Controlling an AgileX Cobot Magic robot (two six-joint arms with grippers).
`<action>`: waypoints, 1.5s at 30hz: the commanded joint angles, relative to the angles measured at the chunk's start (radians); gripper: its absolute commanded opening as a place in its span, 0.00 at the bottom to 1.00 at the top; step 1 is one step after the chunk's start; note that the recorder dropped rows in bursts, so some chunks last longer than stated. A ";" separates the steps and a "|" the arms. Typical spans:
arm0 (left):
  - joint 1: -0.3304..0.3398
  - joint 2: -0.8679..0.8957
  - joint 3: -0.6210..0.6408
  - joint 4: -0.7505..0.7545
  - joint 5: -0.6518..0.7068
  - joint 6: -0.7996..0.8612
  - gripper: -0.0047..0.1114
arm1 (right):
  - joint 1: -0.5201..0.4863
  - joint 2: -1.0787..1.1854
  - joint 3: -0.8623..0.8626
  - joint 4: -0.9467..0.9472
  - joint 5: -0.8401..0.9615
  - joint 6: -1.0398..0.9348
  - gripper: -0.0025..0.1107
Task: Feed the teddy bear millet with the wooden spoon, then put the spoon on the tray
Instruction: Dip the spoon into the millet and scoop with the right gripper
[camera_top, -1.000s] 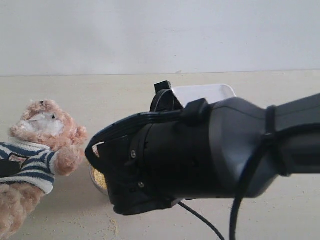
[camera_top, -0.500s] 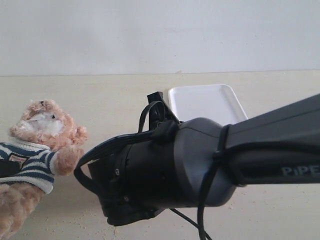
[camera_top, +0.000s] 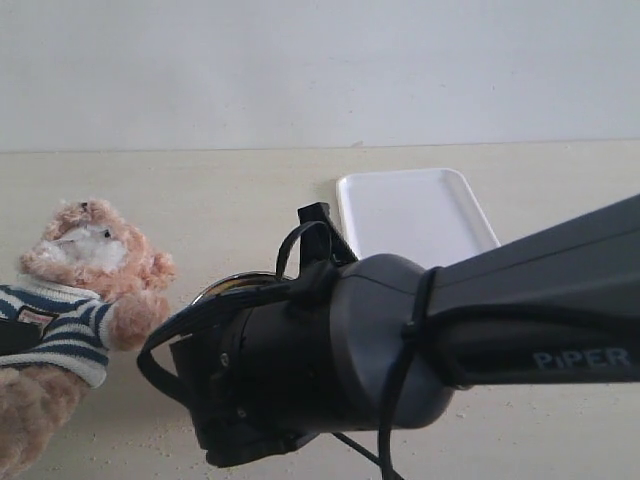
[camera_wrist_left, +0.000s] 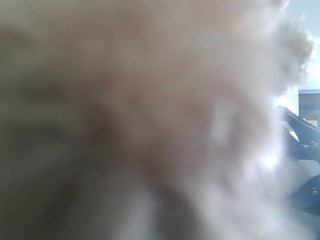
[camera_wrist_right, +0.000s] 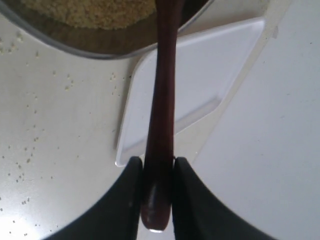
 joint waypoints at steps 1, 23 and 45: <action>0.003 -0.002 -0.003 -0.017 0.023 0.009 0.08 | 0.002 0.001 -0.004 0.037 -0.002 0.001 0.02; 0.003 -0.002 -0.003 -0.017 0.023 0.009 0.08 | -0.026 -0.001 -0.100 0.263 -0.040 -0.007 0.02; 0.003 -0.002 -0.003 -0.017 0.020 0.009 0.08 | -0.083 -0.053 -0.106 0.413 -0.017 -0.009 0.02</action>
